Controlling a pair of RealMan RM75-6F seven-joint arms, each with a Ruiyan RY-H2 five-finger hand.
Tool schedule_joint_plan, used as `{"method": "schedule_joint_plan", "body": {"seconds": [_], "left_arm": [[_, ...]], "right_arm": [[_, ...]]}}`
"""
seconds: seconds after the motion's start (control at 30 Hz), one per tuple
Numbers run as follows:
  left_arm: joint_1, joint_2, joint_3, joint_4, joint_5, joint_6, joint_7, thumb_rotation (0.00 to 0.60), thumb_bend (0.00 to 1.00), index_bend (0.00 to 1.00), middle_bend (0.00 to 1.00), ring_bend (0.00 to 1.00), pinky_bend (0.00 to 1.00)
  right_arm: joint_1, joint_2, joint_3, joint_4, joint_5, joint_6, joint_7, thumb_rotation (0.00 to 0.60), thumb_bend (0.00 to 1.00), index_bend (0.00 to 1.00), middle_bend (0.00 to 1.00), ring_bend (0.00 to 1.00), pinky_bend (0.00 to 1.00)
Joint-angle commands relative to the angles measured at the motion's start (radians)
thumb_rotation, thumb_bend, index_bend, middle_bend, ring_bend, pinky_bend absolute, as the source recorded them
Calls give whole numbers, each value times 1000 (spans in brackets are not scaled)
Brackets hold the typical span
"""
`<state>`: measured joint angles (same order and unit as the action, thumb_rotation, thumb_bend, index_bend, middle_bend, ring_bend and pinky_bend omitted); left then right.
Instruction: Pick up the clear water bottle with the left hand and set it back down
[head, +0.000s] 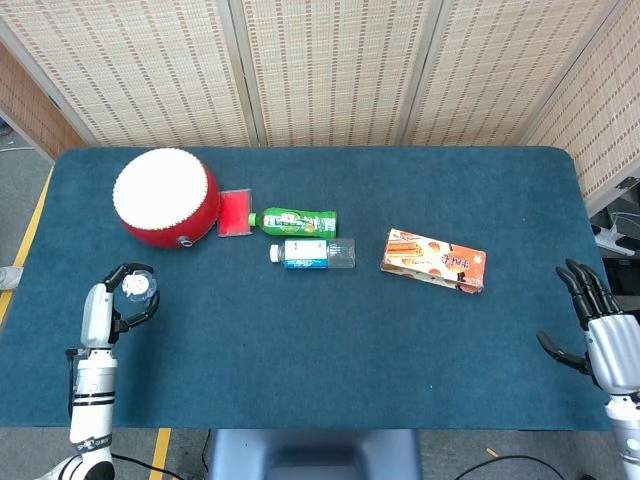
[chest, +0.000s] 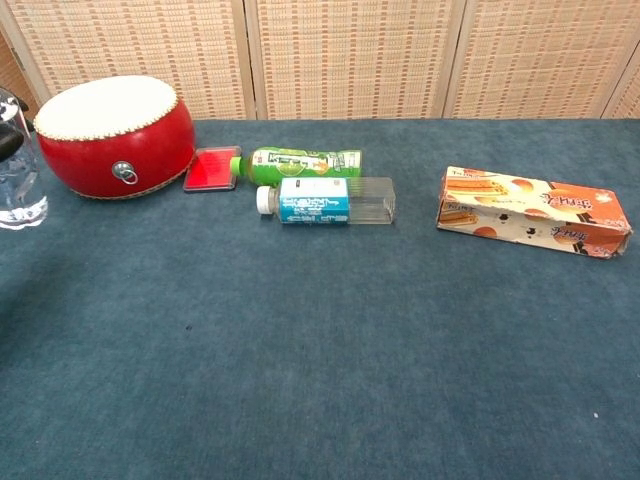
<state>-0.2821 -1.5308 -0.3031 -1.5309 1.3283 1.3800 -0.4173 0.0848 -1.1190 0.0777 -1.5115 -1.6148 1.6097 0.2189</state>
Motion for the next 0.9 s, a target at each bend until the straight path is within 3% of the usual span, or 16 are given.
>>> {"method": "schedule_joint_plan", "body": {"seconds": [0.03,0.1,0.17,0.37,0.43,0.5,0.6,0.8,0.9], "left_arm": [[28,84,-45,-181,-78,-146,-574,600,572,703,694,514,463],[27,107,-44,-191,-82,-181,-623,600,588,703,694,514,463],[25,113,-40,-180,-87,-185,-592,600,614,703,694,514,462],[7,48,-18,-103,-168,-102,-207,600,639,711,698,521,462],[-6,12,4,-53,-182,-53,-8,600,639,716,702,529,461],[-21,-38,32,36,-153,19,189,600,638,717,705,533,461],[-37,-96,71,155,-87,88,360,600,642,728,709,537,453],[-52,-141,109,281,18,153,463,600,641,733,715,537,442],[-46,-137,97,230,2,129,376,600,642,736,720,541,443]], "right_arm": [[1,1,0,-1,1,-2,0,600,168,0,0,0,204],[2,2,0,-2,3,-5,1,600,168,0,0,0,204],[3,2,0,-3,3,-8,1,600,168,0,0,0,204],[6,2,-1,-2,1,-12,-1,600,168,0,0,0,204],[7,1,-1,0,1,-13,-4,600,168,0,0,0,204],[9,0,-1,1,2,-15,-6,600,168,0,0,0,204],[10,0,-1,1,3,-19,-8,600,168,0,0,0,204],[14,2,0,0,6,-25,-9,600,168,0,0,0,204],[13,2,-2,1,4,-25,-8,600,168,0,0,0,204]]}}
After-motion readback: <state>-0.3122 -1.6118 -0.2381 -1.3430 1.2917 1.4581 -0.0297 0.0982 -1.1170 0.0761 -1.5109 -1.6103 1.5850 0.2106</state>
